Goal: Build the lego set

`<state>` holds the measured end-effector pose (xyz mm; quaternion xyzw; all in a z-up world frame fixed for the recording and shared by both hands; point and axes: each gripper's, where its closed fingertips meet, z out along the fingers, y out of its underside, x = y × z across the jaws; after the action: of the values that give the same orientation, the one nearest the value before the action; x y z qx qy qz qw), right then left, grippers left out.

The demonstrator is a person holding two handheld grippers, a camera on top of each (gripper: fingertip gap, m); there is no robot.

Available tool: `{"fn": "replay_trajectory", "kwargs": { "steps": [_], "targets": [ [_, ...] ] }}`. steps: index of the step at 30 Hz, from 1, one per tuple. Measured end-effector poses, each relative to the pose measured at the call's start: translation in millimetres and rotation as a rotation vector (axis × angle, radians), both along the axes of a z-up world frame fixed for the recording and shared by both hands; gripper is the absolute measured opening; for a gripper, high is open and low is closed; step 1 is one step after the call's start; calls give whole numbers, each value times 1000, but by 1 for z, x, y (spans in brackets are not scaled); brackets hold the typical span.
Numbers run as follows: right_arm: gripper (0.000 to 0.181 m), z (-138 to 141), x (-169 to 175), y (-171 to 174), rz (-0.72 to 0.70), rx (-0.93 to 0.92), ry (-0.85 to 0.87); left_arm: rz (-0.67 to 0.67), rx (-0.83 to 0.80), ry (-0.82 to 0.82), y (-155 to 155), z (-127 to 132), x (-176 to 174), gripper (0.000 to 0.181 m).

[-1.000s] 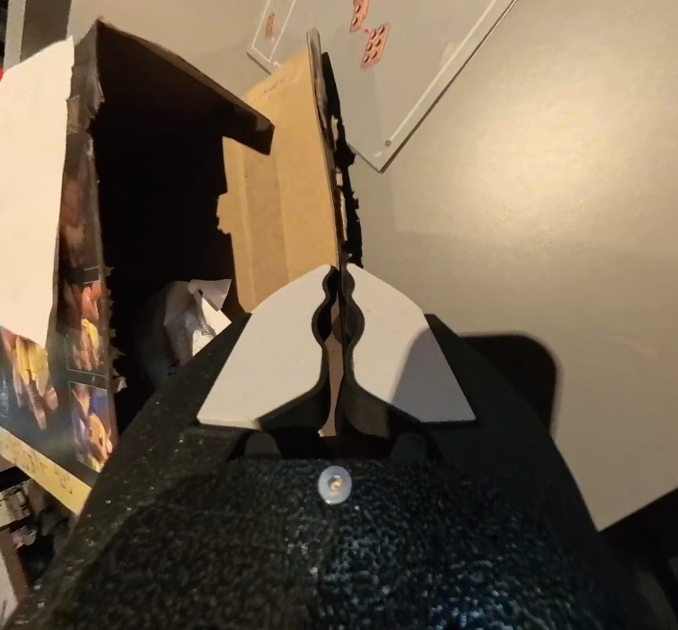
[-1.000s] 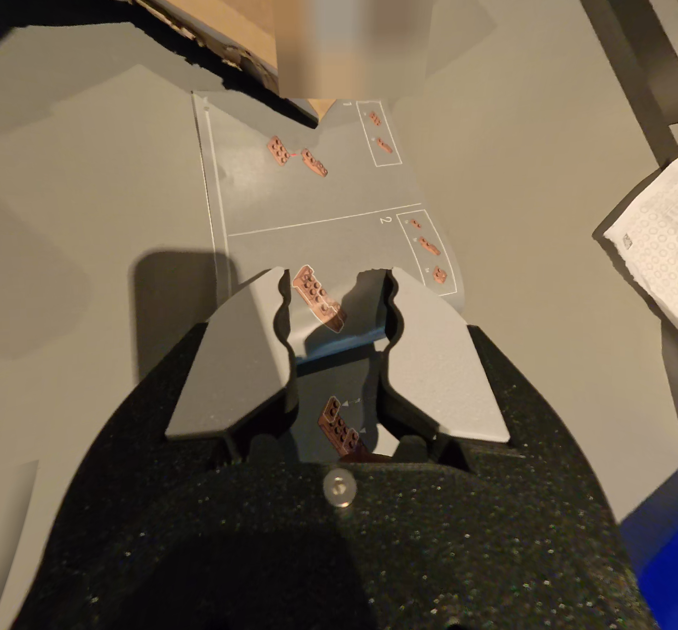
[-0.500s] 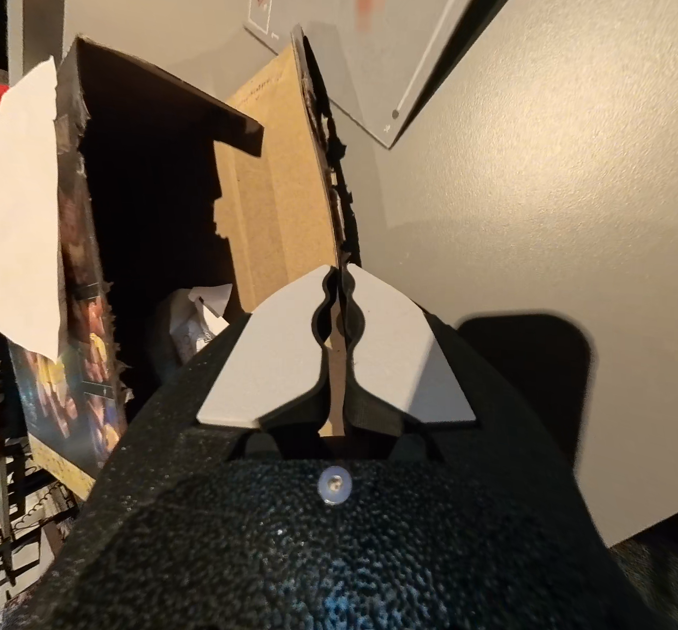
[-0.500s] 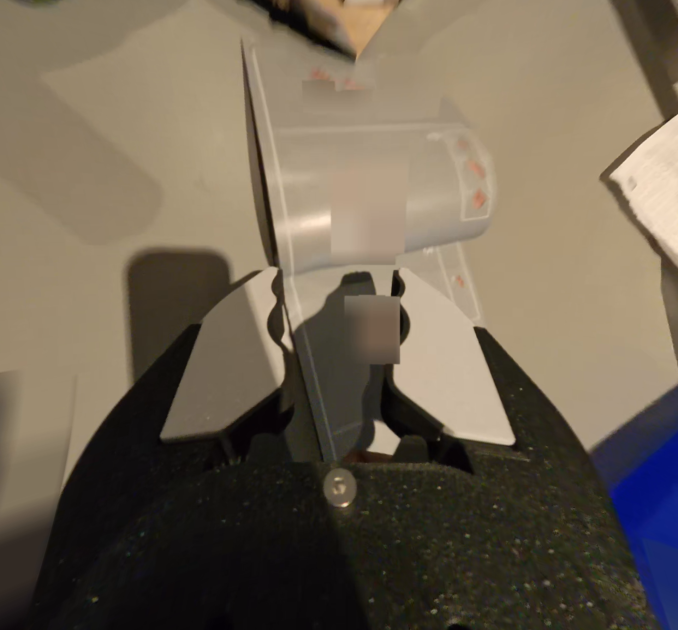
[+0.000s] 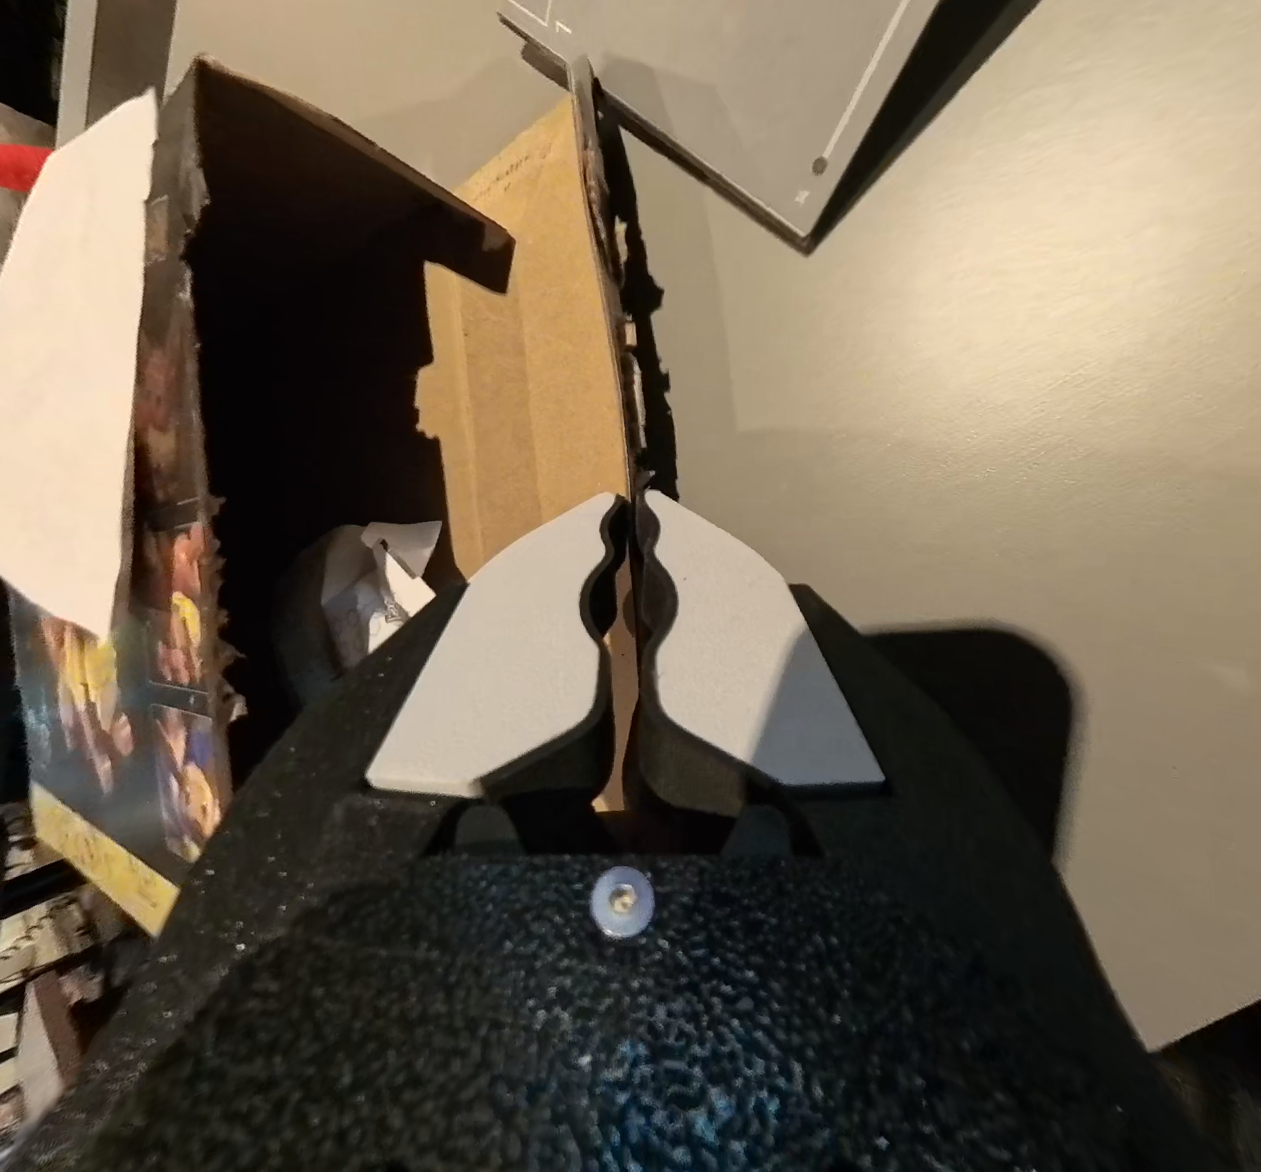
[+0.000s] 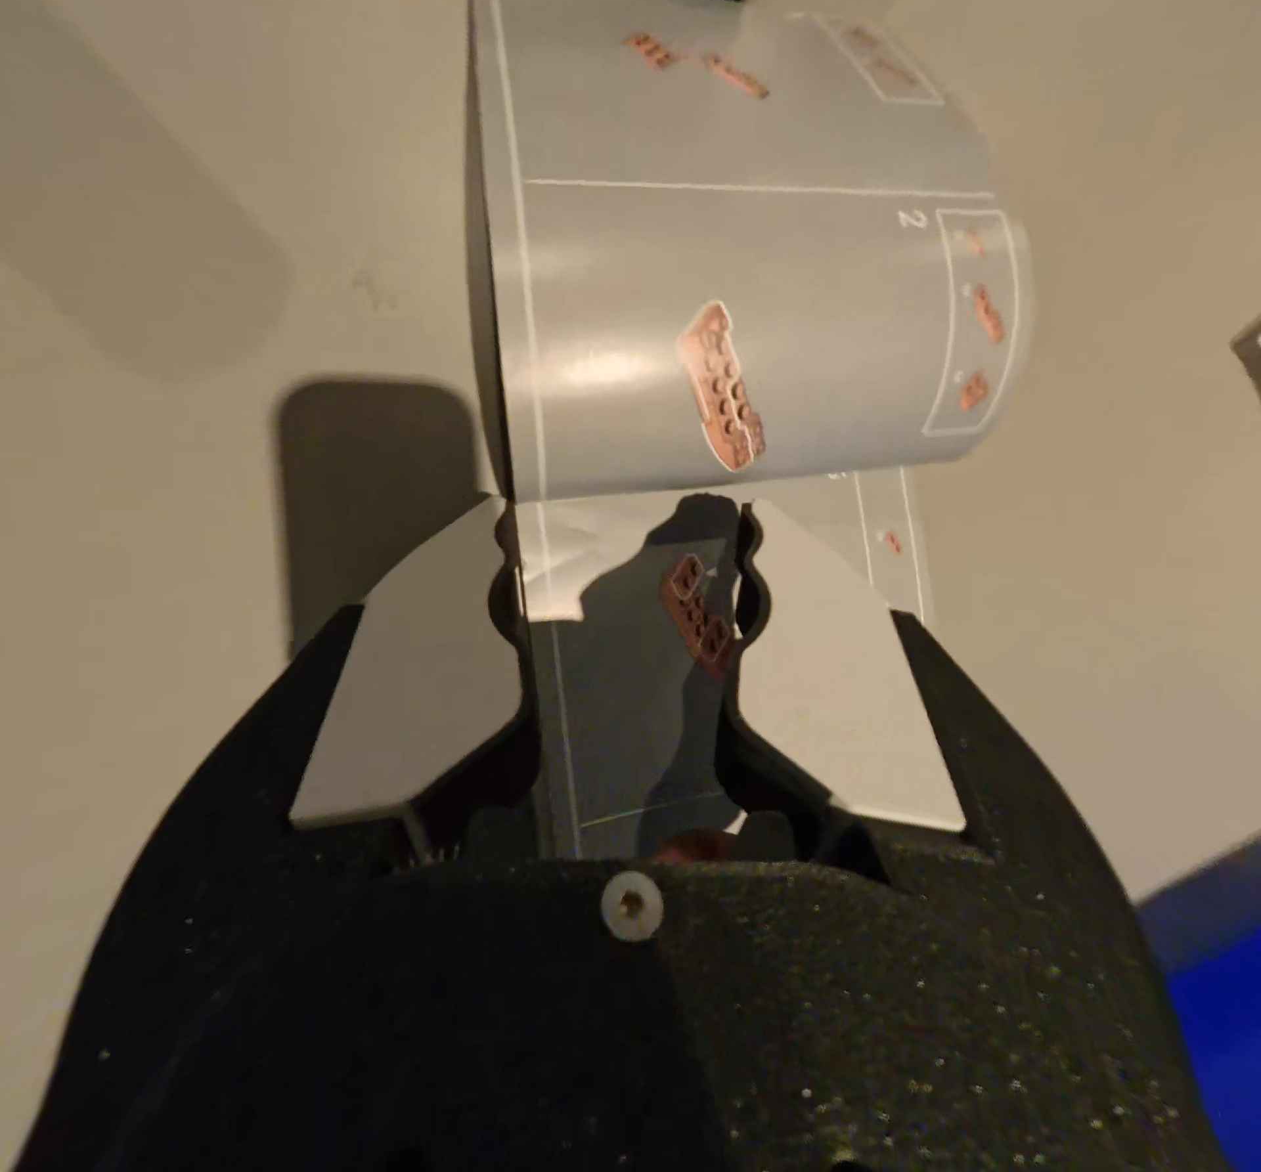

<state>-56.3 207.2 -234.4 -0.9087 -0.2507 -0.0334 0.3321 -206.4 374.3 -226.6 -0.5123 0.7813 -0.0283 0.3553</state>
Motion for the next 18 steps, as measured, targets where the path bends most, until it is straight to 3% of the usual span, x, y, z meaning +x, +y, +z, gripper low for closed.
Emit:
{"fn": "replay_trajectory", "kwargs": {
  "steps": [18],
  "targets": [
    [62,-1,37,42,275,-174,-101,101,-53,-147,30,21,-1,1]
  ]
}}
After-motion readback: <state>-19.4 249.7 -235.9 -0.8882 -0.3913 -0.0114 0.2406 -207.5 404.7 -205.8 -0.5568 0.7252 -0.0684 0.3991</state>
